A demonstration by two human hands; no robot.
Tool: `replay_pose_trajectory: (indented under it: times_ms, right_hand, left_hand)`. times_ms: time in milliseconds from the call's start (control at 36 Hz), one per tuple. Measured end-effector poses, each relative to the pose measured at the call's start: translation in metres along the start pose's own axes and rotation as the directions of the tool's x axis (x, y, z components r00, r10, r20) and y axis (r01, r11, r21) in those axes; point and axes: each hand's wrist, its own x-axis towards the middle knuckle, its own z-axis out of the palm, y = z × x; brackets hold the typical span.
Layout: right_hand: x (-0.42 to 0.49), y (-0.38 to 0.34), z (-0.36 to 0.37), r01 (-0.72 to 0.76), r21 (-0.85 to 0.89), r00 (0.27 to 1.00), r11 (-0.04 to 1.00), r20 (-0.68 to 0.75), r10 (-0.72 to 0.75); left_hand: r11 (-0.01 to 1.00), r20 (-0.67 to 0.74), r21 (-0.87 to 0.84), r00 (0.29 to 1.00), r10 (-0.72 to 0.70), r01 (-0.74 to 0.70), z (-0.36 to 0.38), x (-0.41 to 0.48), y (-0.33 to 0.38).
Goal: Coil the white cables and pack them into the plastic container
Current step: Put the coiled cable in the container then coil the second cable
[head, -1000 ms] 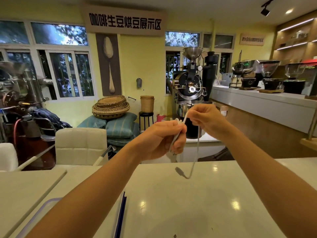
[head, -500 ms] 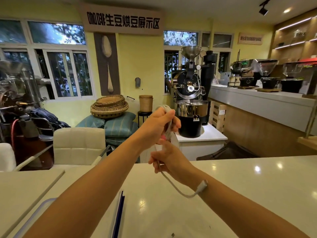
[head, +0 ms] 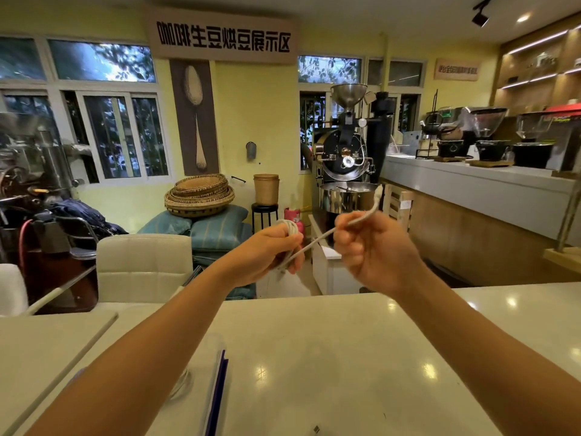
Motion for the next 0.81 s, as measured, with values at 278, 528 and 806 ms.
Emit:
replay_pose_trajectory:
  times_ms: [278,528,806]
  right_hand:
    - [0.030,-0.015,-0.012,0.057,0.045,0.994,0.997,-0.098,-0.052]
    - [0.059,-0.001,-0.022,0.127,0.078,0.969,0.989,-0.223,-0.107]
    - [0.063,0.041,-0.024,0.021,0.182,0.995,0.983,-0.098,-0.003]
  left_hand:
    - [0.978,0.144,-0.206,0.987,0.065,-0.034,0.015,0.000,-0.001]
    - [0.928,0.249,-0.372,0.960,0.130,-0.029,0.019,0.002,0.009]
    - [0.692,0.380,-0.721,0.861,0.338,0.047,0.017,0.006,0.007]
